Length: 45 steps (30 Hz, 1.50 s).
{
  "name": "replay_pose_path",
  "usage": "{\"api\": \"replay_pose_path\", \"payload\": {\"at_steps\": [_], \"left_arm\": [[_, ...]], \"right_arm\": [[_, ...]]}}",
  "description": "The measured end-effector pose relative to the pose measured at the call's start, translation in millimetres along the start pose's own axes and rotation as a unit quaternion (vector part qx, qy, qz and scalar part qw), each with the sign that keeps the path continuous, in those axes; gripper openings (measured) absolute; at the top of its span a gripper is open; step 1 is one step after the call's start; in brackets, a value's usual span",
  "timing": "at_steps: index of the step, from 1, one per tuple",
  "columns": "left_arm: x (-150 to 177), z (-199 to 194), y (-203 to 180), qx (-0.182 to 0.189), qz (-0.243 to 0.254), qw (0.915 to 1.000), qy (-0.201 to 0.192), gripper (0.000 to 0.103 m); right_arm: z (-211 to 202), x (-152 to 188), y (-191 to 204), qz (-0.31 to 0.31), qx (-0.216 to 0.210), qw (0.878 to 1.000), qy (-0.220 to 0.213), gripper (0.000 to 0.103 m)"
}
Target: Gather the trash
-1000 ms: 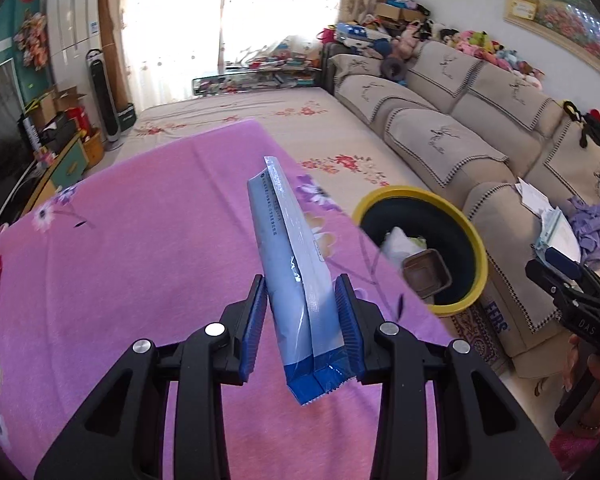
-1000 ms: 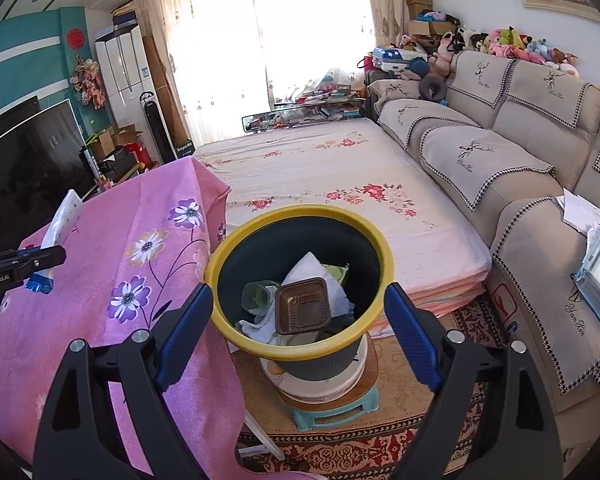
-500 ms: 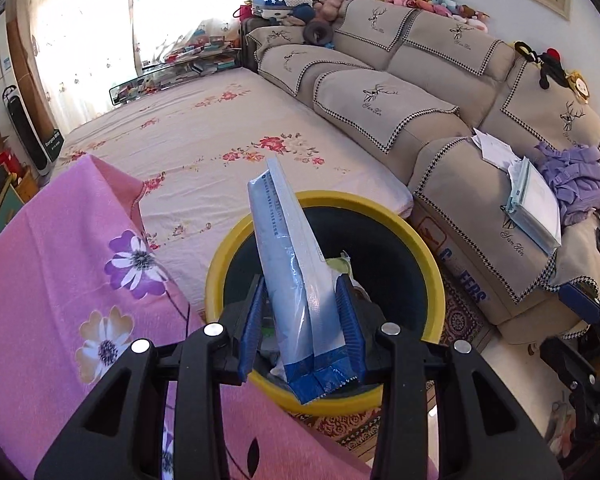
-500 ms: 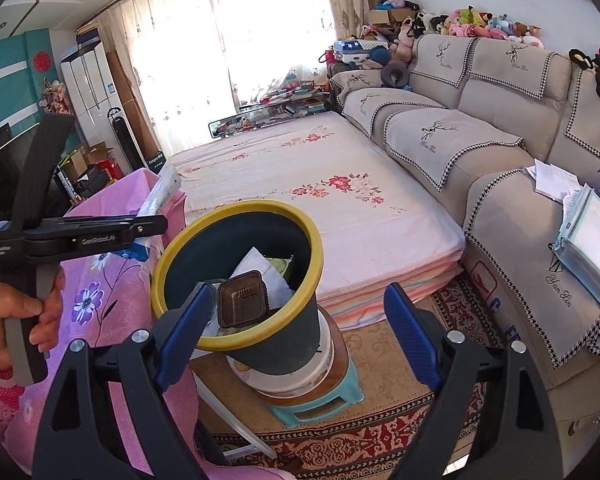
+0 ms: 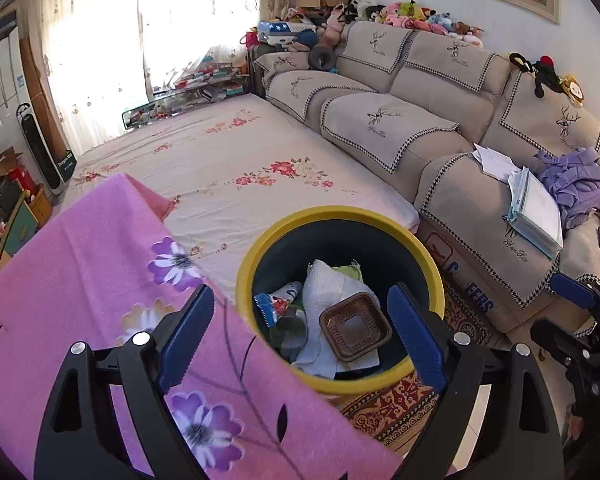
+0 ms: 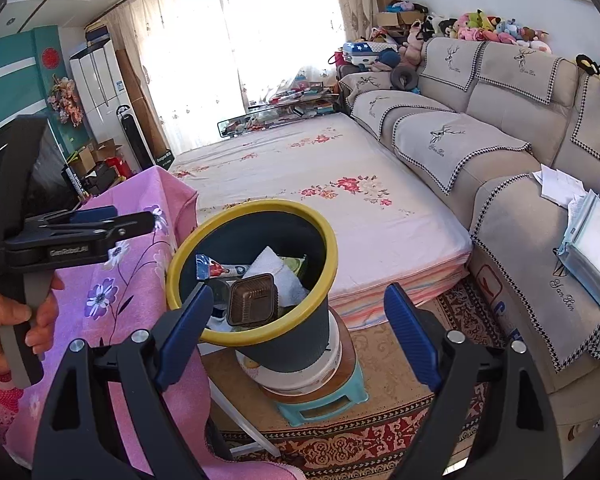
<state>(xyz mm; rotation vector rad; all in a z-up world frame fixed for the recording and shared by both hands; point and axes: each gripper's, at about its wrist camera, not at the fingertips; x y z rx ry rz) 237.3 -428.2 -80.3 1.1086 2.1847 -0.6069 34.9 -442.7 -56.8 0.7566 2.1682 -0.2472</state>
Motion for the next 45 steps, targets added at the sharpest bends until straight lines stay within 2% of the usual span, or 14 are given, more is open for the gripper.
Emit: {"api": "replay_pose_path", "payload": {"at_steps": [4,9,11,15,17,23,27,29,35,37,45], "left_arm": [[37.4,-78.5,14.9,-0.024,-0.026,0.9986,-0.038,0.097],[96.5,-172.5,39.3,-0.096,-0.074,0.9895,-0.079,0.098],[117.9,-208.7,52.3,-0.132,-0.100,0.9820,-0.091,0.098],[169.9,-280.7,69.1,-0.205,-0.149,0.9589,-0.129,0.098],[192.0,-308.5,72.7,-0.235,-0.163,0.9493,-0.130,0.098],[251.4,-377.5,79.4,-0.269,-0.208,0.9290,-0.146,0.098],[267.9,-408.6,73.1,-0.281,-0.206,0.9211,-0.174,0.098],[274.5,-417.6,70.2,-0.276,-0.207,0.9209,-0.182,0.098],[283.8,-425.8,63.6,-0.274,-0.213,0.9214,-0.175,0.098],[273.0,-420.8,58.3,-0.275,-0.213,0.9209,-0.176,0.098],[266.8,-420.2,53.1,-0.279,-0.210,0.9200,-0.179,0.098]], "right_arm": [[-12.4,1.1,24.0,-0.028,-0.023,0.999,-0.005,0.087],[-31.1,4.3,60.3,-0.067,-0.056,0.996,-0.014,0.096],[-41.6,6.0,75.0,-0.083,-0.071,0.994,-0.021,0.096],[-68.1,9.8,99.1,-0.114,-0.089,0.988,-0.044,0.096],[-81.6,9.8,108.3,-0.124,-0.097,0.986,-0.056,0.096],[-122.8,14.9,124.1,-0.141,-0.102,0.981,-0.088,0.096],[-143.7,23.6,126.1,-0.143,-0.100,0.979,-0.104,0.096],[-148.9,27.6,125.3,-0.143,-0.095,0.979,-0.107,0.096],[-159.4,32.5,125.2,-0.145,-0.090,0.979,-0.116,0.096],[-162.3,31.7,124.7,-0.143,-0.092,0.978,-0.120,0.096],[-160.7,32.0,129.1,-0.146,-0.097,0.977,-0.119,0.096]]}}
Point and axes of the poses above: each gripper's, at about its wrist camera, not at the fingertips, and z roughly the way its jaws point, y to its left, x to its underside, and after that the axes turned 10 degrees about x, right-handed
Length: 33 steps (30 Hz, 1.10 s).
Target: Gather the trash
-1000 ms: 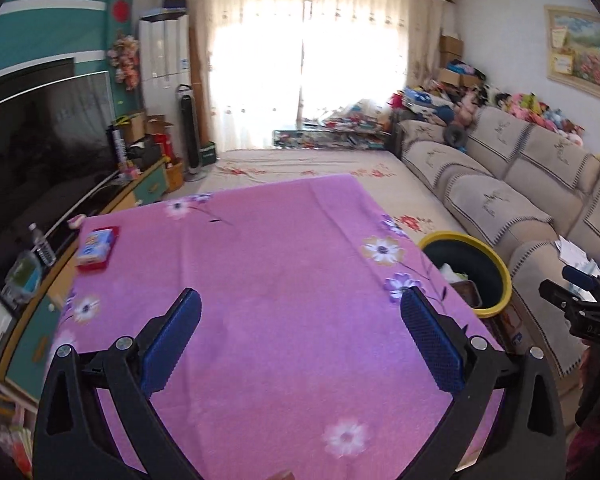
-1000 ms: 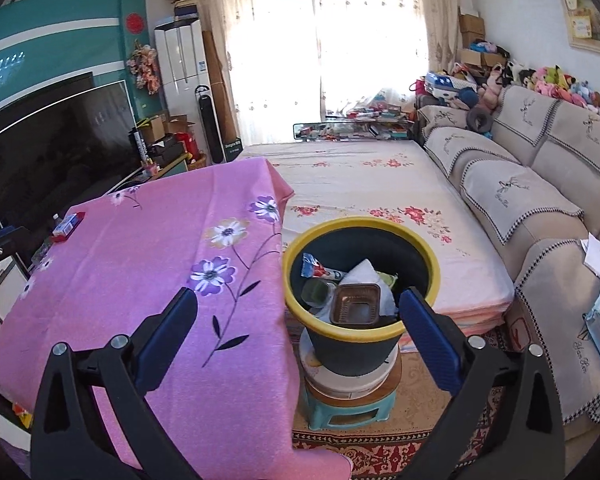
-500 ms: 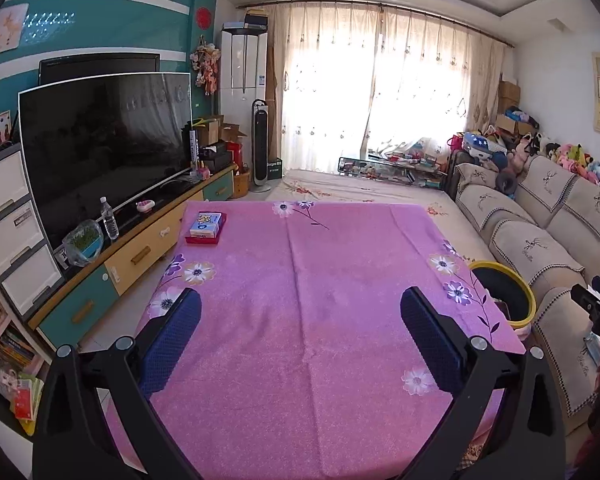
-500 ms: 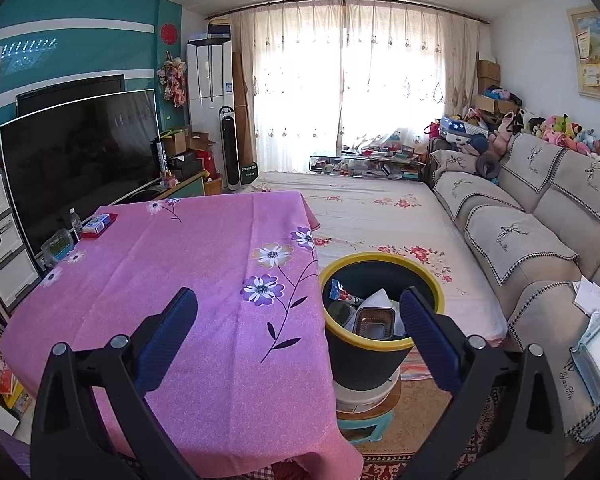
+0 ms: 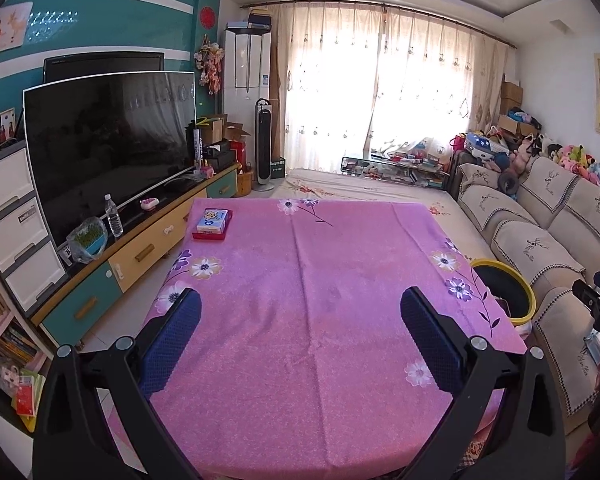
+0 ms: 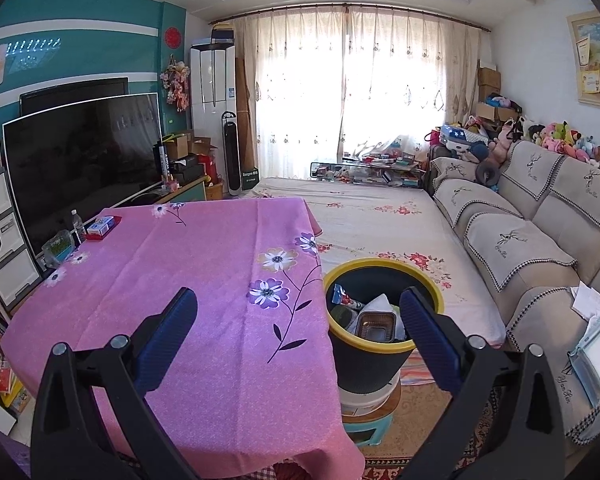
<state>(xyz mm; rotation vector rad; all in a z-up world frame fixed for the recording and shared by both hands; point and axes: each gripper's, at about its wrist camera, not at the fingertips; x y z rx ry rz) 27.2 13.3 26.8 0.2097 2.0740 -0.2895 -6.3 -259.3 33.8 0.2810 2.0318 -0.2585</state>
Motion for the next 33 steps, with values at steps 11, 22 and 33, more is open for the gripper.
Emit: {"api": "replay_pose_path", "payload": {"at_steps": [11,22,33], "left_arm": [[-3.3,9.9,-8.7,0.005,0.007,0.9999,0.009,0.098],[-2.3,10.8,-9.6,0.003,0.008,0.9999,0.008,0.098],[-1.0,12.8,-9.0,0.004,0.008,0.9999,0.009,0.098]], "right_arm": [[3.5,0.0,-2.3,0.005,0.003,1.000,0.001,0.096],[3.3,-0.6,-3.1,0.006,0.003,1.000,-0.001,0.096],[2.7,-1.6,-3.2,0.006,0.003,1.000,-0.001,0.096]]}}
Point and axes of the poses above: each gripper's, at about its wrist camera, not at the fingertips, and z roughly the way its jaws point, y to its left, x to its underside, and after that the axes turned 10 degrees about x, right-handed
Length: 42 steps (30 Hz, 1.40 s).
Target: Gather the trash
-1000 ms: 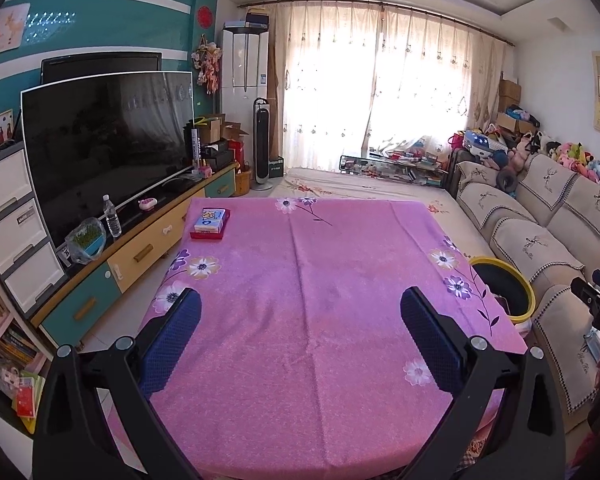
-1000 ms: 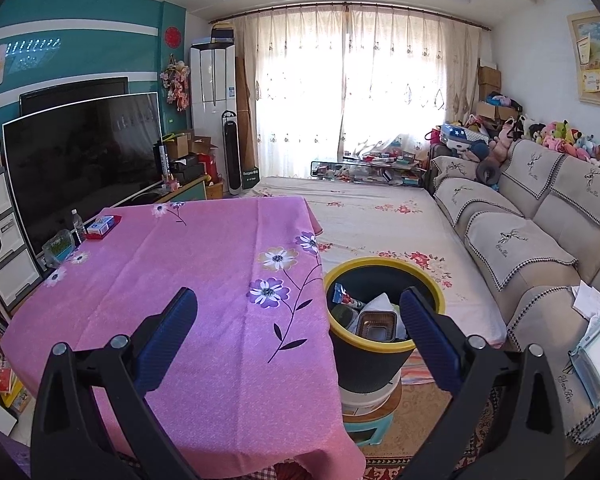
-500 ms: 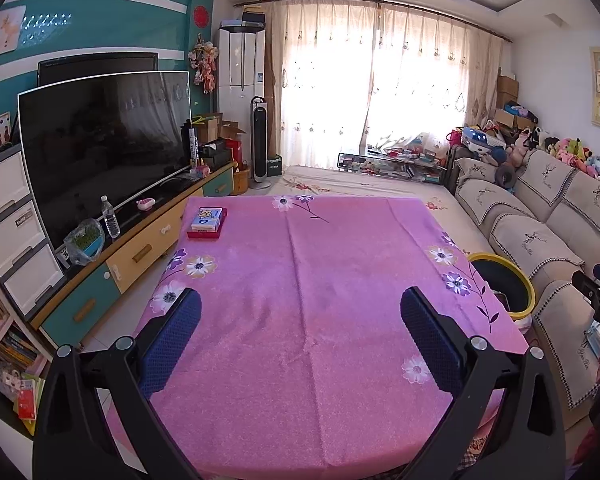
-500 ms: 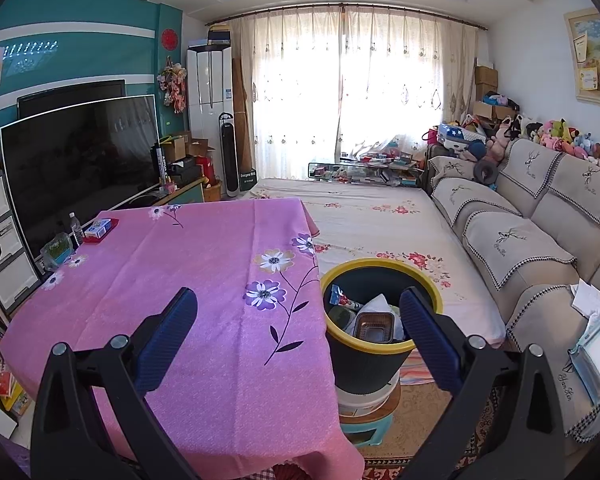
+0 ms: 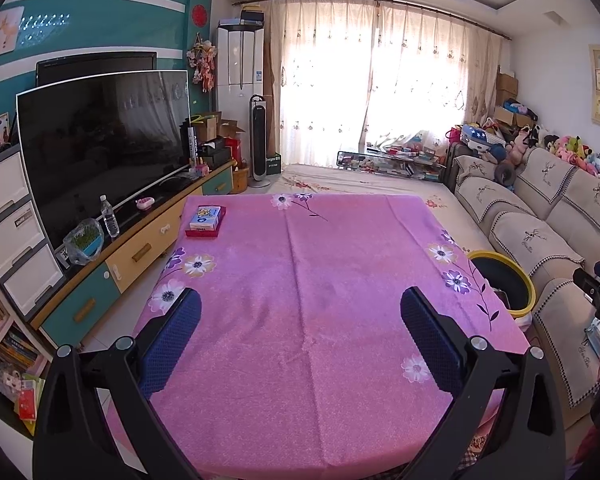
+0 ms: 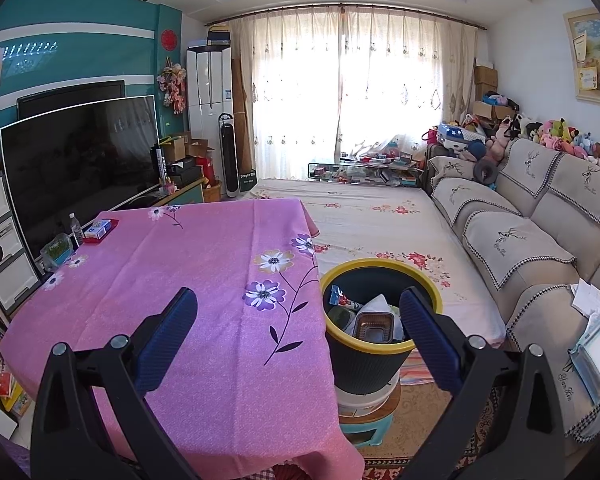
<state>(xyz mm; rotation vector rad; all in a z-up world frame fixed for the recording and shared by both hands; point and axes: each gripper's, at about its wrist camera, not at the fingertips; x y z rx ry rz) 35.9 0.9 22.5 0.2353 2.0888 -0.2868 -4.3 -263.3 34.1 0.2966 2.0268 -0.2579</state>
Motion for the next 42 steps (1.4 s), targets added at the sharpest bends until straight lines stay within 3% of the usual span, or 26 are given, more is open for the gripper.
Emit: {"api": "replay_pose_path", "payload": {"at_steps": [42], "left_arm": [[5.3,9.8,-0.2,0.000,0.000,0.9999,0.014,0.098]], "right_arm": [[4.6,1.4,3.2,0.000,-0.006,1.000,0.006,0.096]]}}
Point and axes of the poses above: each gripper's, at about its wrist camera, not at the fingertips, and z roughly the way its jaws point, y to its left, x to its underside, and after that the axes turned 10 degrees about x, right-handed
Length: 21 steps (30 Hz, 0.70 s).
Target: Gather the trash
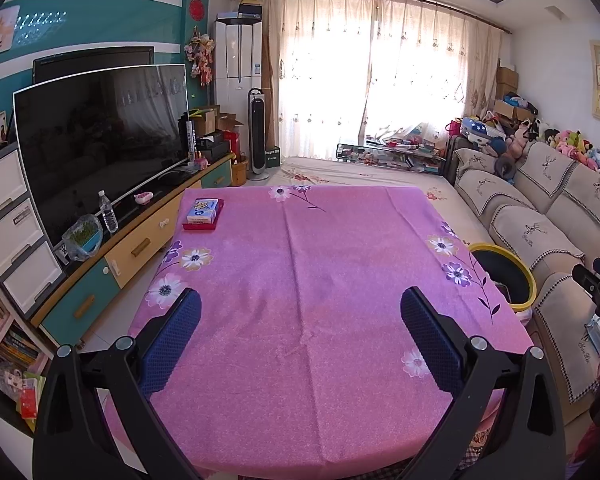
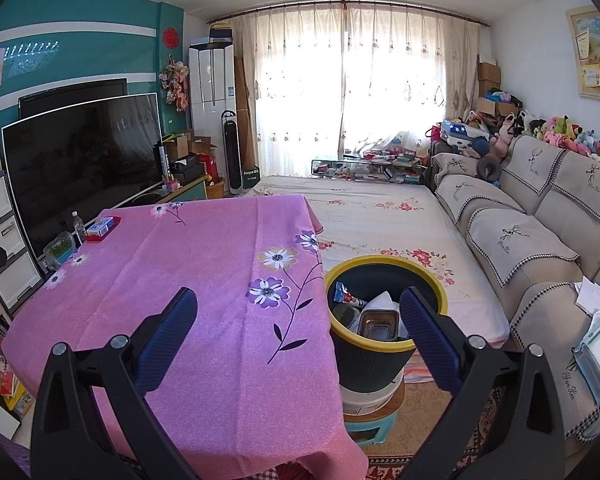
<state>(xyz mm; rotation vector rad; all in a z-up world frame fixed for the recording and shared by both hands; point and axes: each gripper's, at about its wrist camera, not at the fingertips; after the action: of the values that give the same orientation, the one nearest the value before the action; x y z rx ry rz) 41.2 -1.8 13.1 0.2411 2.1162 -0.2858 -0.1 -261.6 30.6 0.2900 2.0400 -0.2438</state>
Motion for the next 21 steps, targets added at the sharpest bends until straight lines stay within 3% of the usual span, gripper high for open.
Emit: {"api": "replay_pose_path", "payload": {"at_steps": [21], "left_arm": [[3.3,12.4,2.5,0.006,-0.009,0.9998,0.019,0.098]], "right_arm": [[3.0,2.0,0.7,-0.001,0.001,1.000,0.004,0.096]]}}
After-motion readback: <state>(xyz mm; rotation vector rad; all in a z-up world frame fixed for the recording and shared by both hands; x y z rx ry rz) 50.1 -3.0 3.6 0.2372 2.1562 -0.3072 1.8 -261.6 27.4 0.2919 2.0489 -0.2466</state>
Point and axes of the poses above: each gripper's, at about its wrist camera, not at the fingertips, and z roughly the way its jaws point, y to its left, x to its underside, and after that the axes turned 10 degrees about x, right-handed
